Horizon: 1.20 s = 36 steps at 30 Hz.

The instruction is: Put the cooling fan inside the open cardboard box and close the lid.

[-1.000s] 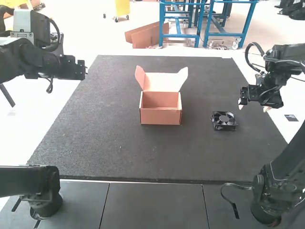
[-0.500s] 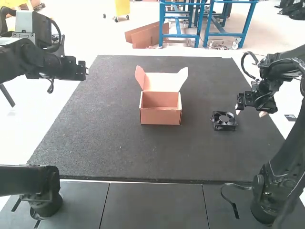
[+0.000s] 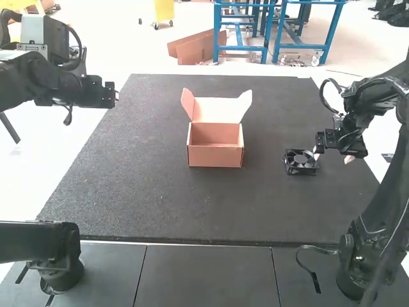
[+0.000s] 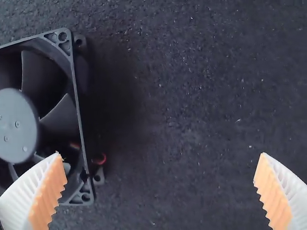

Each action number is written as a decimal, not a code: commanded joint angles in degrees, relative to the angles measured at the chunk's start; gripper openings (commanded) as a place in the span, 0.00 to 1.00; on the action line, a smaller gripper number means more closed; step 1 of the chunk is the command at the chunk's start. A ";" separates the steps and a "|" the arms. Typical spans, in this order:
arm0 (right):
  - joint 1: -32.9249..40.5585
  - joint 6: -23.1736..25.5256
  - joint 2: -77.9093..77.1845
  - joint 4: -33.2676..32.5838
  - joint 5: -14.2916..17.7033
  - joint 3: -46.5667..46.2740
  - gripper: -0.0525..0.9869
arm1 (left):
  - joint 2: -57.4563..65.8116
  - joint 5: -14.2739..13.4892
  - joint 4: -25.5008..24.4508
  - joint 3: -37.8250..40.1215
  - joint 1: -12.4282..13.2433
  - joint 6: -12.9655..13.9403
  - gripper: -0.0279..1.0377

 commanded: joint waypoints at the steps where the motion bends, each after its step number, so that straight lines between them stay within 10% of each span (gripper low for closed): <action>1: 0.36 0.13 1.57 0.13 0.07 3.05 0.92 | 0.38 0.32 0.17 2.19 0.34 -0.97 0.94; 36: 2.47 1.36 6.49 -1.01 -0.54 6.31 0.92 | 0.47 0.23 0.17 2.28 0.34 -1.49 0.94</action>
